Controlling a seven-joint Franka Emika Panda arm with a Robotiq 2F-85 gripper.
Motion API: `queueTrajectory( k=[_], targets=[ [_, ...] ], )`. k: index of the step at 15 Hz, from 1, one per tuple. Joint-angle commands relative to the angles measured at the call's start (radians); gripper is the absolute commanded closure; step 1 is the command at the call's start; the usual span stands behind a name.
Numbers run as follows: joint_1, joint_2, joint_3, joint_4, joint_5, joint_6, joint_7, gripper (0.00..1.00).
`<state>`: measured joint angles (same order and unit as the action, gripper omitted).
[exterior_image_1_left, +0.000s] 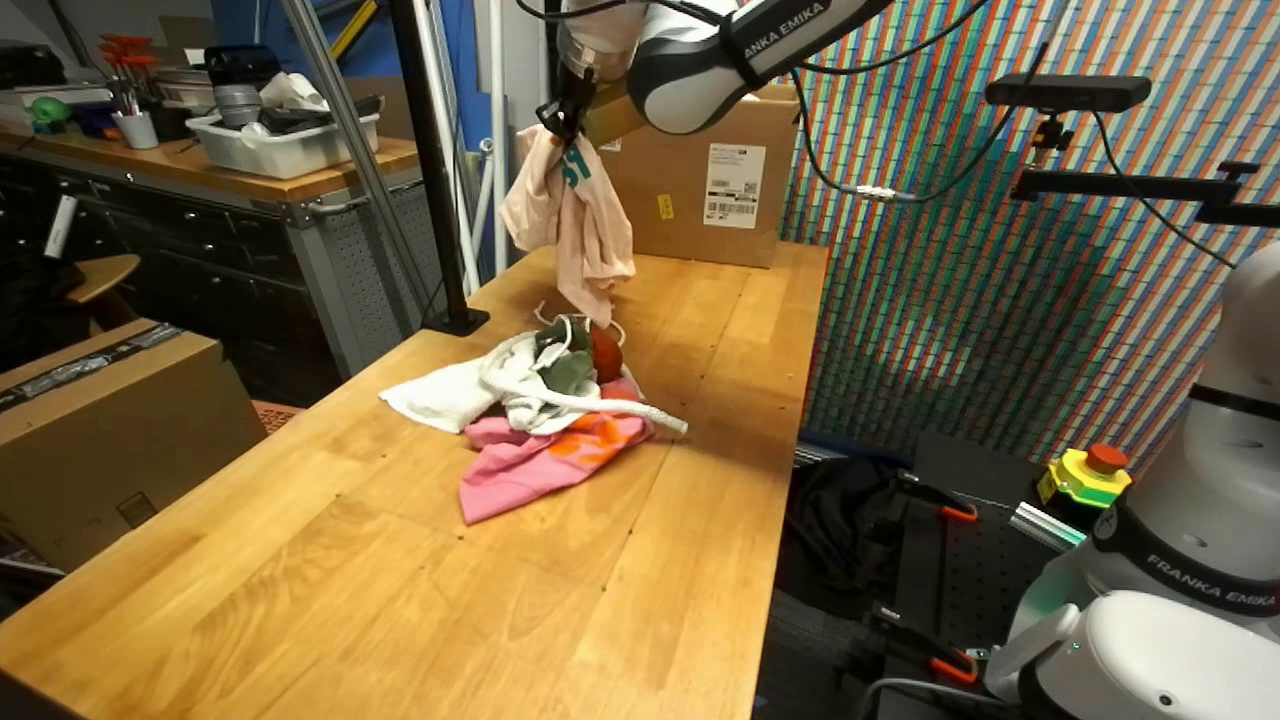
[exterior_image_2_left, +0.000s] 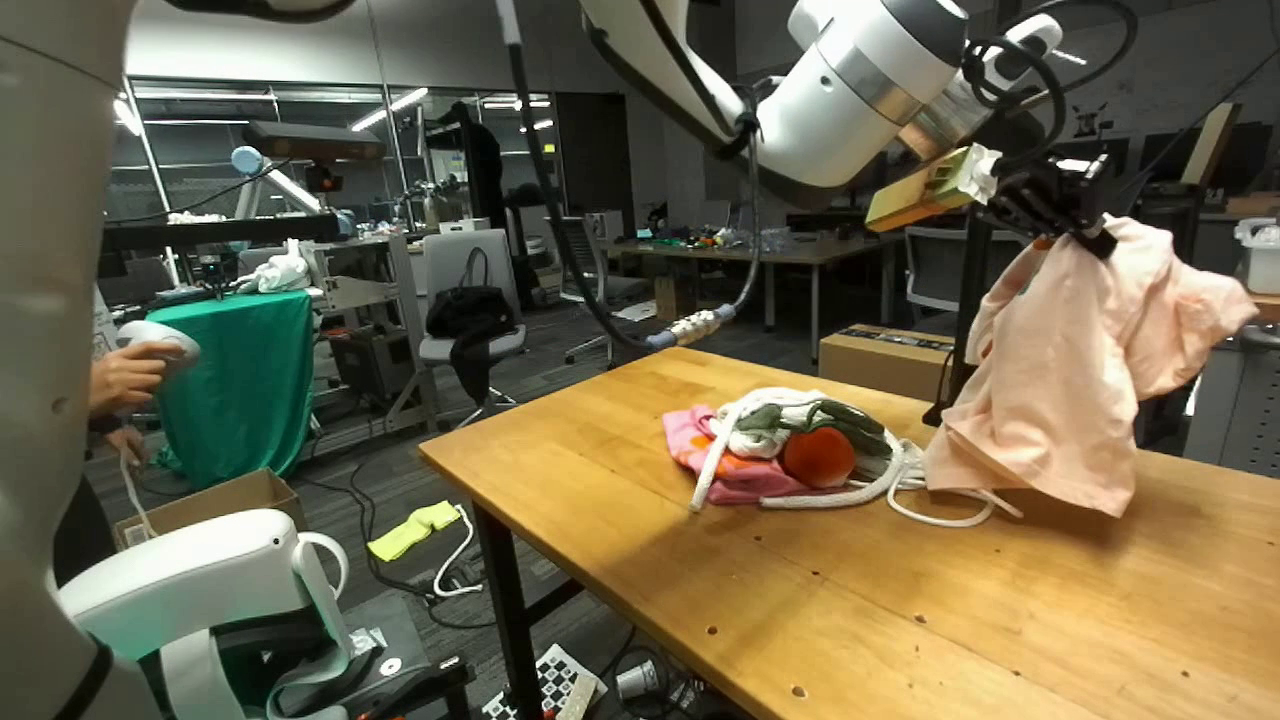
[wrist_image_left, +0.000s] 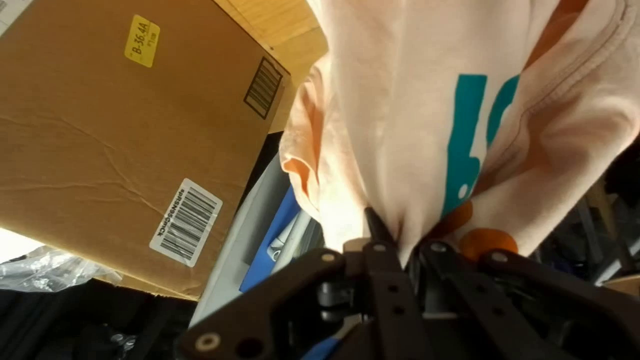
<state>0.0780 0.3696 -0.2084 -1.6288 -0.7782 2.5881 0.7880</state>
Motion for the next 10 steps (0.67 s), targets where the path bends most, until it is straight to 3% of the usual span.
queueTrajectory(
  k=[1,9,10],
  targets=[
    [0.001,0.147,-0.045,0.210,-0.029,-0.053,0.061,0.97],
    [-0.005,0.343,-0.143,0.460,-0.028,-0.174,0.167,0.96],
    [-0.008,0.353,-0.145,0.475,-0.022,-0.192,0.169,0.67]
  ],
)
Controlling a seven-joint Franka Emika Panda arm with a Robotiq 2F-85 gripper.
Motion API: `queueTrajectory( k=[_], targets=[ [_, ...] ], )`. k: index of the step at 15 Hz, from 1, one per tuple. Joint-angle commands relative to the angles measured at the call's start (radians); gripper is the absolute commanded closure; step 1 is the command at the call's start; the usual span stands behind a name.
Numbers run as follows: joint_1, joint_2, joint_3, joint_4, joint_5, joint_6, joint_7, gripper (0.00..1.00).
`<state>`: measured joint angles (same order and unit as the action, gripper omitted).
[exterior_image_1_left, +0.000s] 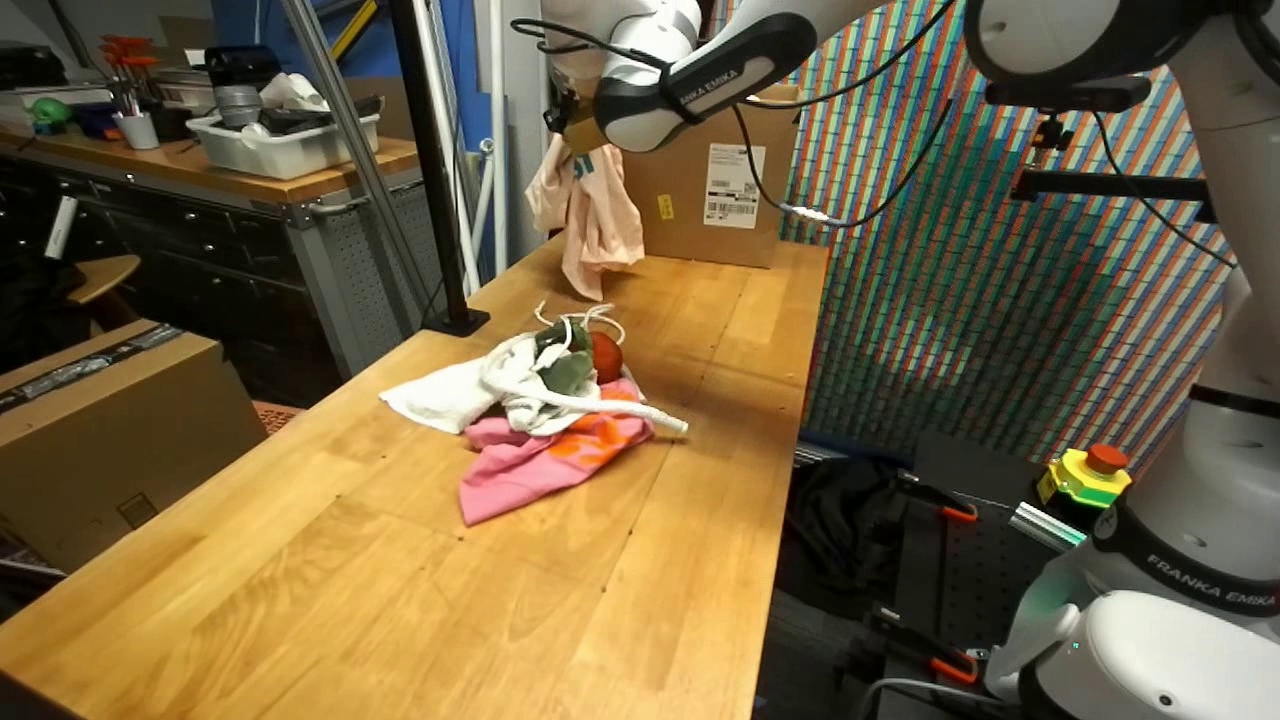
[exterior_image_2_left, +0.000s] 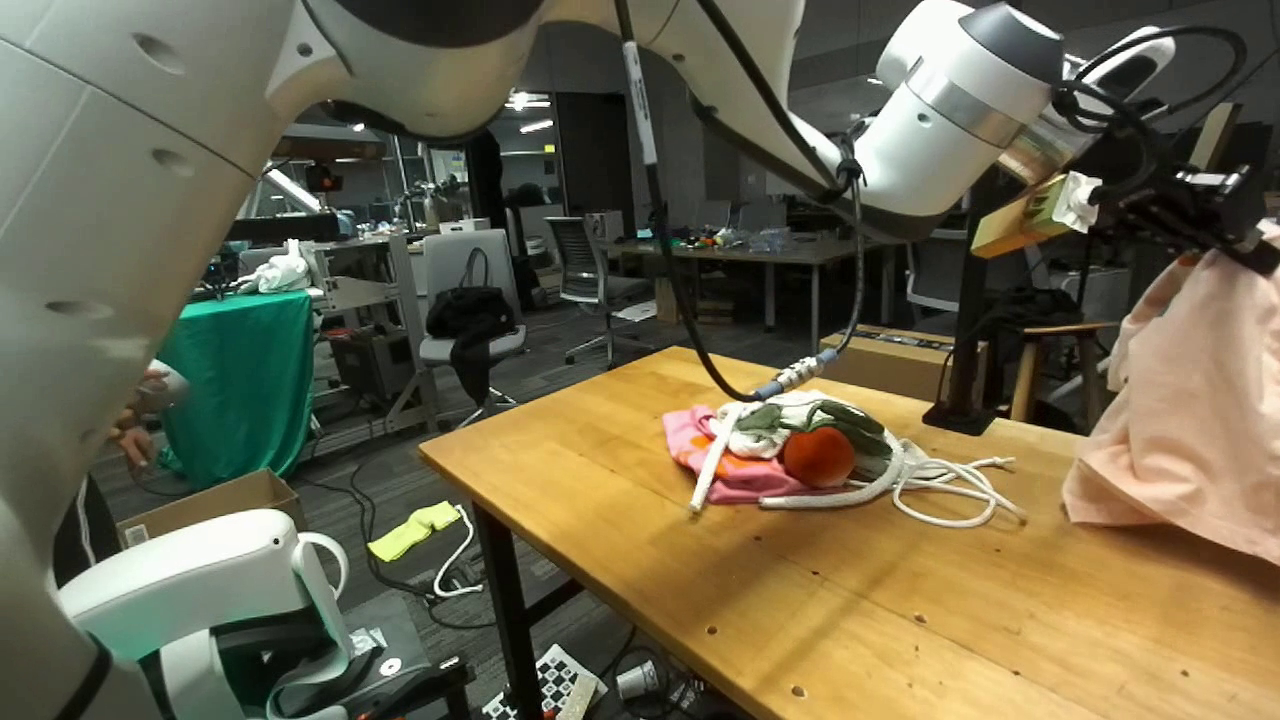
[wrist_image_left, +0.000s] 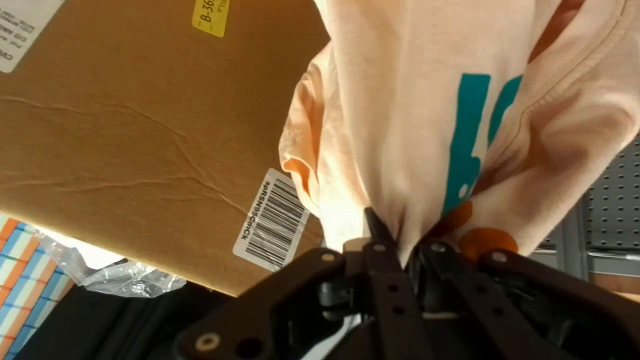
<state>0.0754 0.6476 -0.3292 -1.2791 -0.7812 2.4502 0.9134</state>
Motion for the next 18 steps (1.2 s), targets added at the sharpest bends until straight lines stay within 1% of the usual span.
queueTrajectory(
  k=[1,3,6,10,11,14,18],
  targets=[
    [-0.008,0.086,-0.027,0.138,-0.019,-0.068,0.046,0.66],
    [-0.010,0.092,-0.026,0.145,-0.020,-0.091,0.038,0.53],
    [-0.007,0.064,-0.008,0.110,-0.014,-0.105,0.015,0.30],
    [0.018,-0.026,0.020,-0.008,-0.020,-0.080,-0.012,0.01],
    [0.027,-0.053,0.028,-0.046,-0.025,-0.072,-0.020,0.00],
    [0.057,-0.164,0.072,-0.212,-0.032,-0.036,-0.049,0.00],
    [0.076,-0.294,0.156,-0.408,-0.012,-0.023,-0.110,0.01]
  ],
)
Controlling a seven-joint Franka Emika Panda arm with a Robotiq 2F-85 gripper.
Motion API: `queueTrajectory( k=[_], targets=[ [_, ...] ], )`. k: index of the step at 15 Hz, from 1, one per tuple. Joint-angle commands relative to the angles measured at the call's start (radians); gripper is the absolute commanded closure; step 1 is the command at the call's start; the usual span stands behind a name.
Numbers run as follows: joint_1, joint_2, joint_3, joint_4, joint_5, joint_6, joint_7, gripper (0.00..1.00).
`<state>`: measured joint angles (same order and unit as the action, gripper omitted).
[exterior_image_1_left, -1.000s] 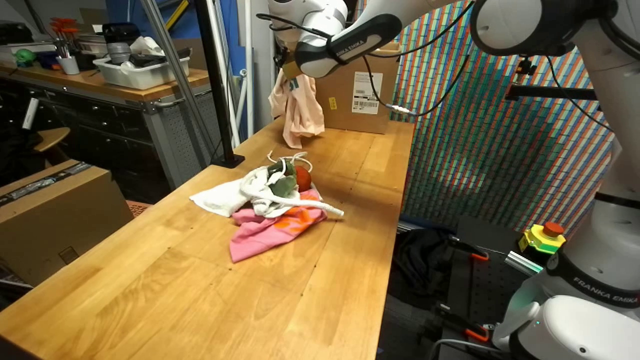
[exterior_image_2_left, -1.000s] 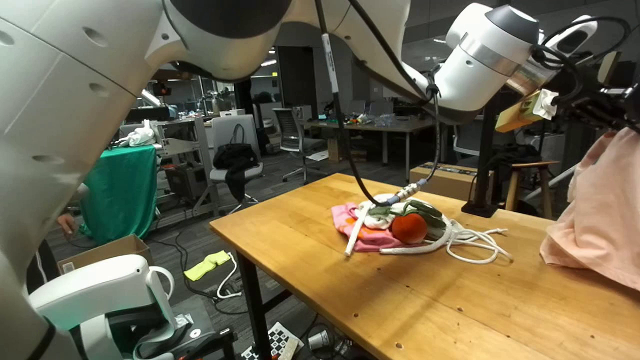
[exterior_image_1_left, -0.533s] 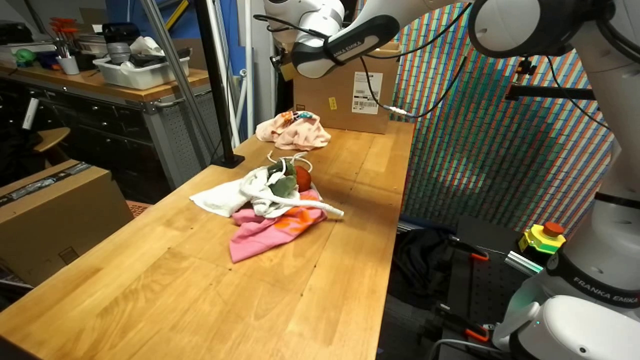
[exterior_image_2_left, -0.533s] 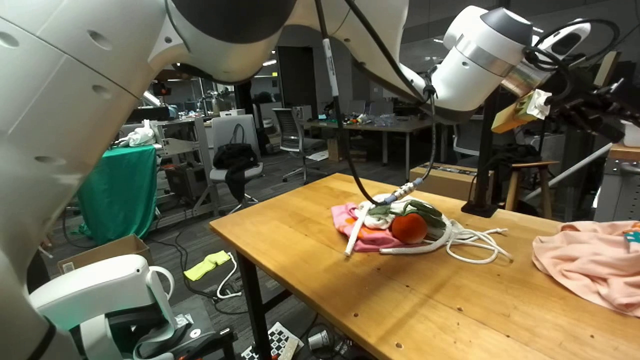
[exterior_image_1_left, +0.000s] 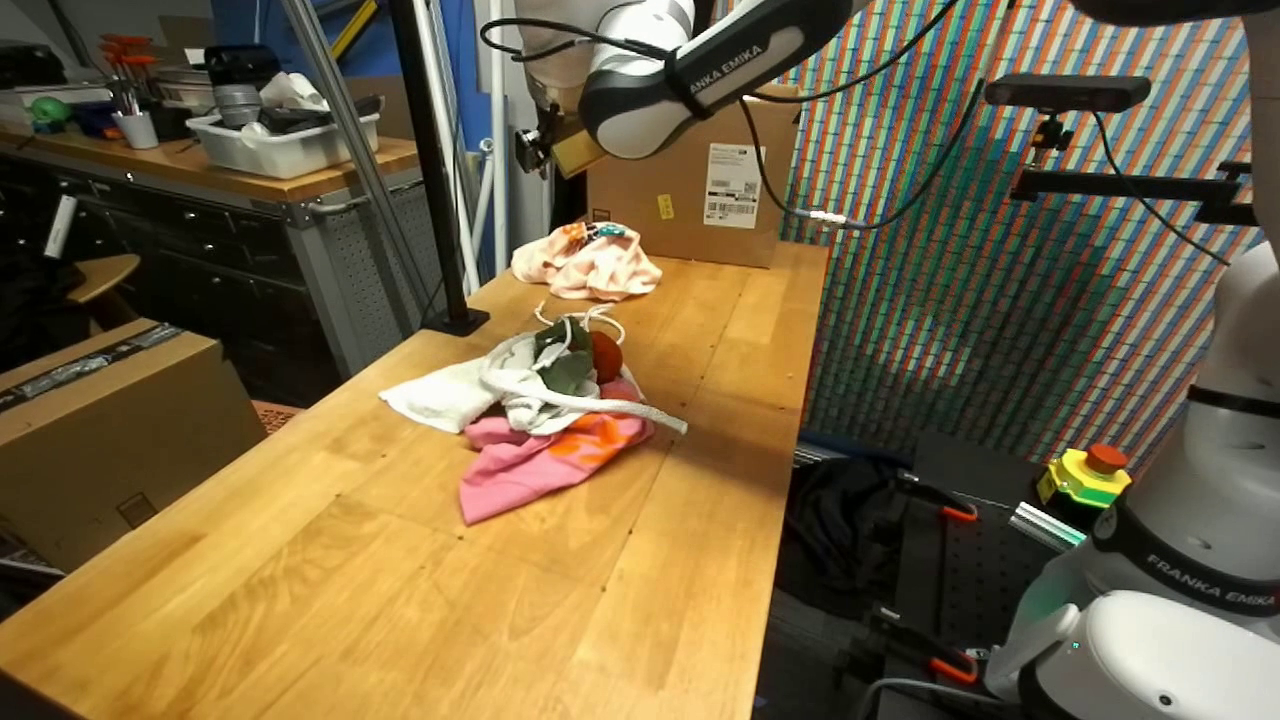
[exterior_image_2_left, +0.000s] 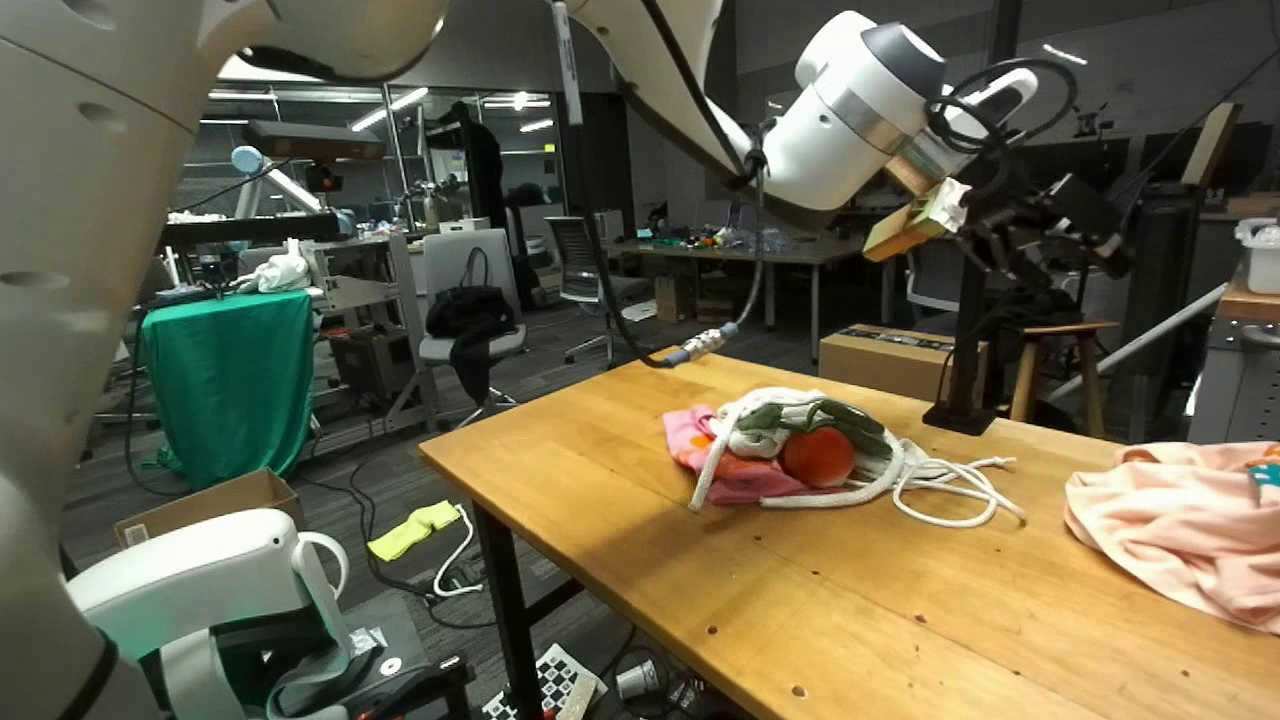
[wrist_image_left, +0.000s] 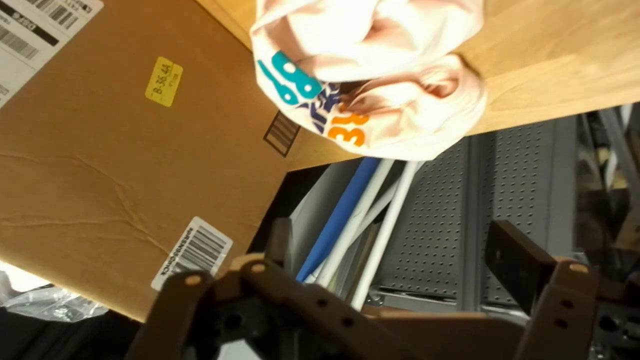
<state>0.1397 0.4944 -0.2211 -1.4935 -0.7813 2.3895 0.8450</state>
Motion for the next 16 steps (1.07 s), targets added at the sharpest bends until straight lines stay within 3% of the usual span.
queueTrajectory(
  k=[1,5,9,14,16],
  targets=[
    [0.013,-0.173,0.071,-0.246,-0.005,0.041,-0.051,0.00],
    [0.022,-0.289,0.150,-0.453,0.008,0.064,-0.054,0.00],
    [0.038,-0.351,0.225,-0.590,0.025,0.081,-0.045,0.00],
    [0.067,-0.375,0.308,-0.682,0.090,0.099,-0.010,0.00],
    [0.076,-0.373,0.333,-0.686,0.170,0.097,-0.007,0.00]
  ],
)
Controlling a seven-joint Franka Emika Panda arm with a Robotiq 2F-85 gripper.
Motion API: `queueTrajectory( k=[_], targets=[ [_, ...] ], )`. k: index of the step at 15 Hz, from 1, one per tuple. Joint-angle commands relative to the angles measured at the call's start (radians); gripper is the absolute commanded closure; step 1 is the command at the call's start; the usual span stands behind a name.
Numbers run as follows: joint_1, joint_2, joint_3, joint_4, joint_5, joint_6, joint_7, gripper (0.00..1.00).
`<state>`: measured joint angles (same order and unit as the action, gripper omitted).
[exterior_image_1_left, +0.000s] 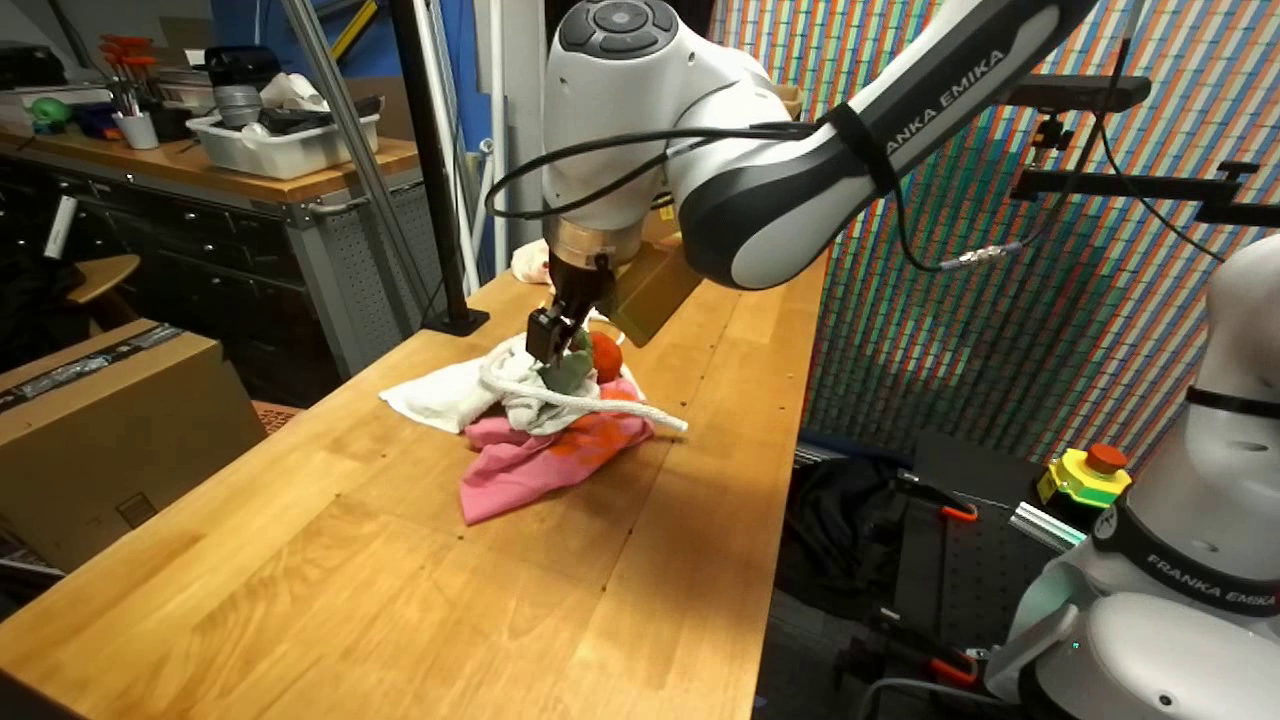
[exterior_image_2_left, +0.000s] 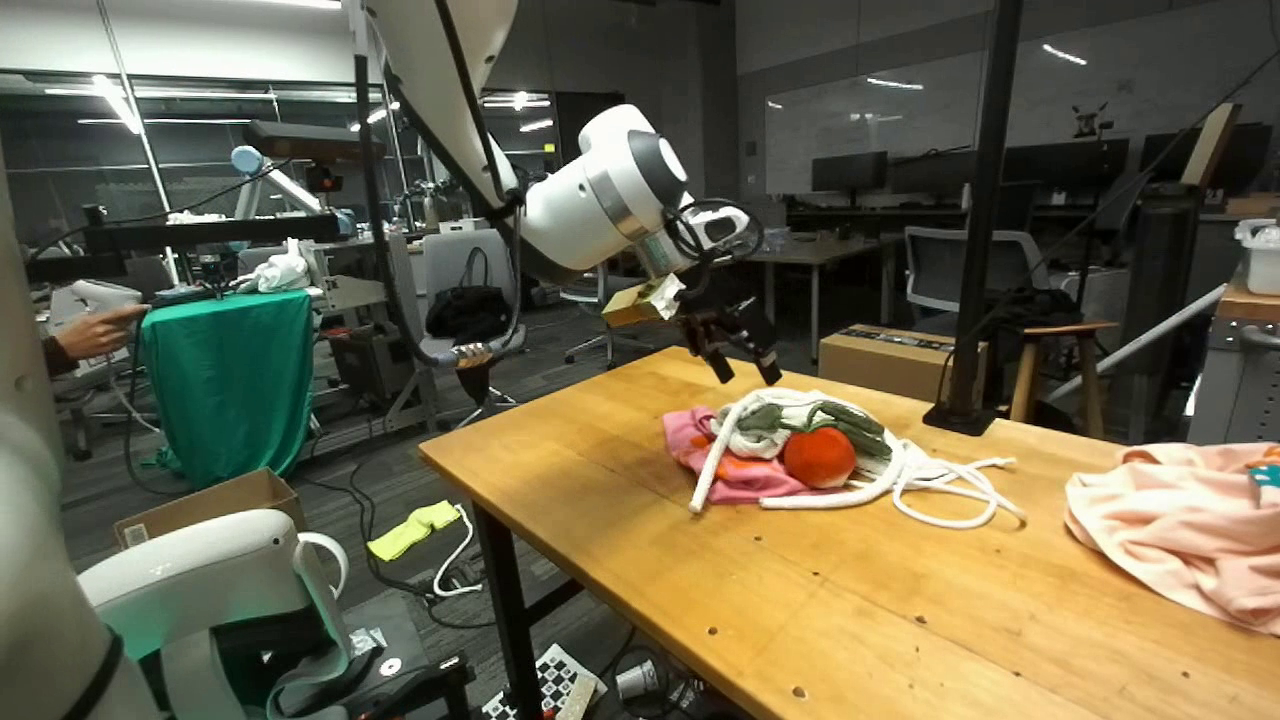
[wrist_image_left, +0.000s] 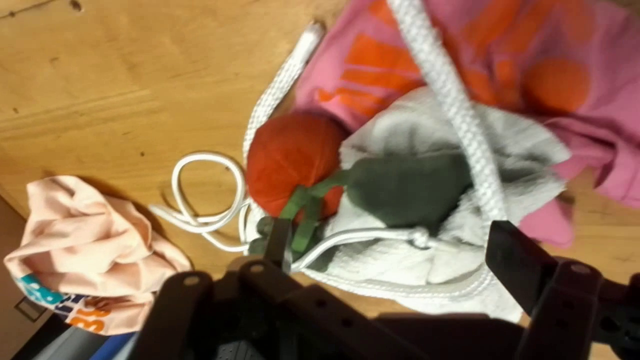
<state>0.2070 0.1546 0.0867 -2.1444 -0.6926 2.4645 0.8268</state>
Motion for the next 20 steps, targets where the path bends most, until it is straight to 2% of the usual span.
queueTrajectory(
  k=[1,3,6,11,20],
  targets=[
    [0.015,-0.020,0.032,-0.029,0.106,0.024,0.021,0.00],
    [0.025,-0.011,0.039,-0.024,0.148,0.026,0.028,0.00],
    [0.040,0.018,0.029,-0.010,0.117,0.038,0.066,0.00],
    [0.048,0.065,0.024,-0.005,0.118,0.069,0.057,0.00],
    [0.073,0.135,-0.028,0.027,0.018,0.080,0.058,0.00]
  ],
)
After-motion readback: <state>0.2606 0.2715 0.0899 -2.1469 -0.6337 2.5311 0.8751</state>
